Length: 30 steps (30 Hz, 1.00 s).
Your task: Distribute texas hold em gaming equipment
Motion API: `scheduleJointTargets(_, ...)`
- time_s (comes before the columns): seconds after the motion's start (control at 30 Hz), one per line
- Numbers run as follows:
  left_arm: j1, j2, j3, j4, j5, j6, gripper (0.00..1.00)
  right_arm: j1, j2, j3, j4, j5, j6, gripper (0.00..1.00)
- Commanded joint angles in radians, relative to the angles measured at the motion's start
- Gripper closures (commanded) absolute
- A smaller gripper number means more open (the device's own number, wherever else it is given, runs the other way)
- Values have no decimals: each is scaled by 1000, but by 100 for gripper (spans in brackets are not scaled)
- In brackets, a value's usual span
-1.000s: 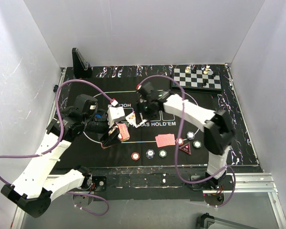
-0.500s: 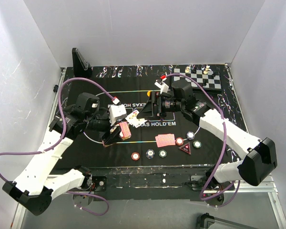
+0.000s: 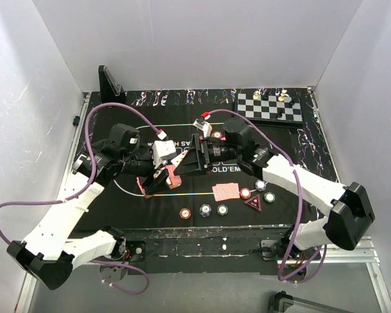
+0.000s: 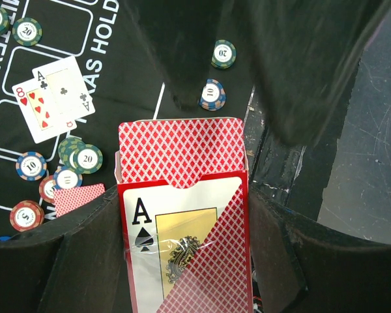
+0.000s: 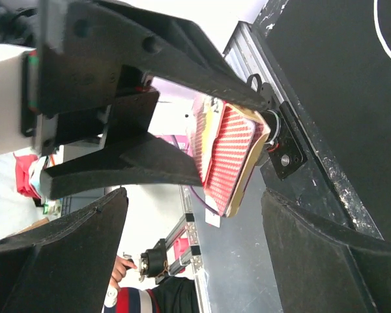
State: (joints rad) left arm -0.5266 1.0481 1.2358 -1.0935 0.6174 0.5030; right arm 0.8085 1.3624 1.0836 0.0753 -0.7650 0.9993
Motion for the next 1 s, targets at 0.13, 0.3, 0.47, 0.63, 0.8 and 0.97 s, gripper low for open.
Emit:
scheduleJointTargets(0.13, 0, 9, 79, 27, 18, -7, 79, 26, 136, 59, 98, -22, 67, 9)
scheduleJointTargets(0.3, 0, 6, 80, 23, 21, -11, 79, 29, 181, 56, 176, -37, 128, 23)
scheduleJointTargets(0.47, 0, 3, 77, 29, 25, -17, 79, 31, 198, 49, 262, -57, 183, 42)
scheduleJointTargets(0.63, 0, -3, 71, 29, 30, -18, 79, 31, 179, 22, 291, -59, 210, 54)
scheduleJointTargets(0.8, 0, -10, 73, 30, 30, -23, 79, 27, 159, -7, 287, -56, 213, 62)
scheduleJointTargets(0.97, 0, -14, 70, 30, 30, -24, 79, 8, 123, -62, 288, -50, 219, 70)
